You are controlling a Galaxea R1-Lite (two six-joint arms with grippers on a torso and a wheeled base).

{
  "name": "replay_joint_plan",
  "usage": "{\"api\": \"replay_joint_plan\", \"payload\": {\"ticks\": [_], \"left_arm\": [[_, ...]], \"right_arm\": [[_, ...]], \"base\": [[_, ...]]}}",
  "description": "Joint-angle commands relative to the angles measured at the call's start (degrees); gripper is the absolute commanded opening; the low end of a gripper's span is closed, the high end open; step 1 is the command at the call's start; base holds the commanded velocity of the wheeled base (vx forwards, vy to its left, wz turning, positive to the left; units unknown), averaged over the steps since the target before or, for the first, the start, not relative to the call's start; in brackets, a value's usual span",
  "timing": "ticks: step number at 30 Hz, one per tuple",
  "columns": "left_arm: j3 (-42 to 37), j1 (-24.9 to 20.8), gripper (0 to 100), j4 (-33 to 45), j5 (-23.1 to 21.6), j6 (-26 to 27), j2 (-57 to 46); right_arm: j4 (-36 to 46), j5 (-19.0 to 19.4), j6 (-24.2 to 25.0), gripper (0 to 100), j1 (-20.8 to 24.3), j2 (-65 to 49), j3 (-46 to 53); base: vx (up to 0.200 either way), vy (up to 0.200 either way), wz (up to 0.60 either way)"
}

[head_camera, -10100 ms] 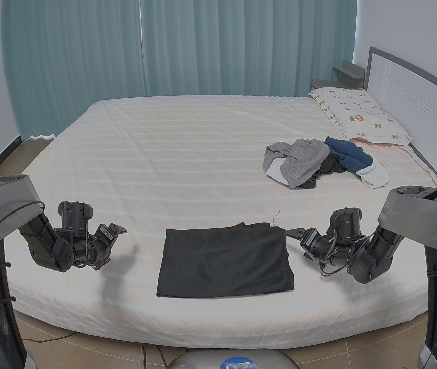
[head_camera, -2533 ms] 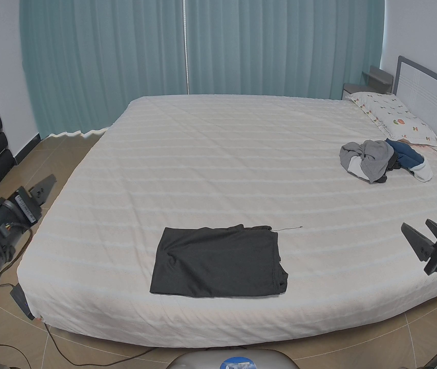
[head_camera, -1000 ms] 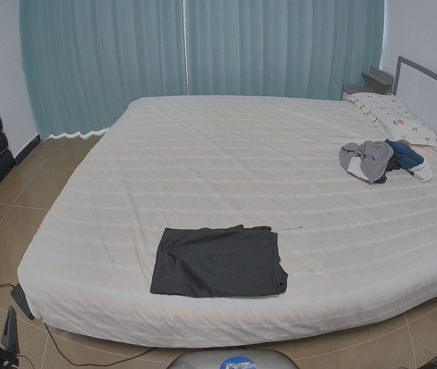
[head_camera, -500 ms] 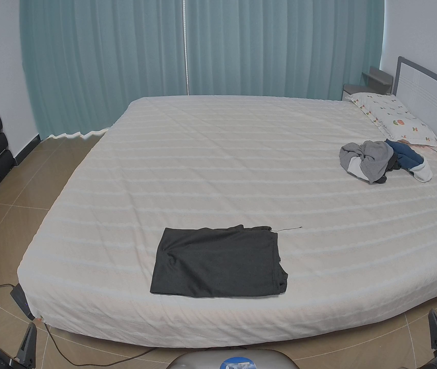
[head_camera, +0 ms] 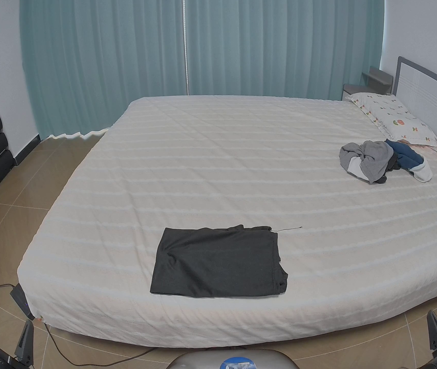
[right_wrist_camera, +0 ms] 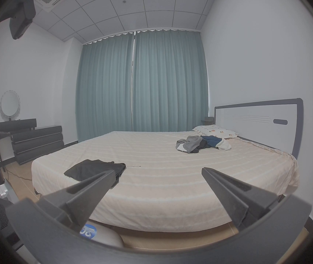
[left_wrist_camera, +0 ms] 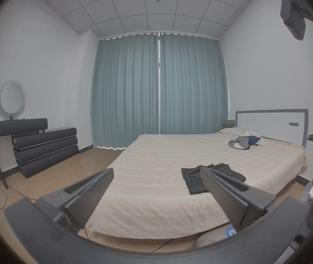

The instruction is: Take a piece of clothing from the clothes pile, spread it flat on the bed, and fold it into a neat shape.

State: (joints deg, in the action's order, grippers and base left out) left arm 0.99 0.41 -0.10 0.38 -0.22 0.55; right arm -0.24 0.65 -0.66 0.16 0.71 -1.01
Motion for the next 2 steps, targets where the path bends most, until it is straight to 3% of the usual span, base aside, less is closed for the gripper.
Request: {"api": "replay_joint_plan", "payload": {"ticks": [1, 2], "left_arm": [[-0.99, 0.02, 100, 0.01, -0.03, 0.04, -0.02], [-0.99, 0.02, 100, 0.01, -0.29, 0.22, -0.11]], "right_arm": [[-0.02, 0.06, 0.04, 100, 0.02, -0.62, 1.01], [-0.02, -0.03, 0.13, 100, -0.16, -0.53, 1.01]], "base": [[0.0, 0.0, 0.0], [0.0, 0.0, 0.0]]}}
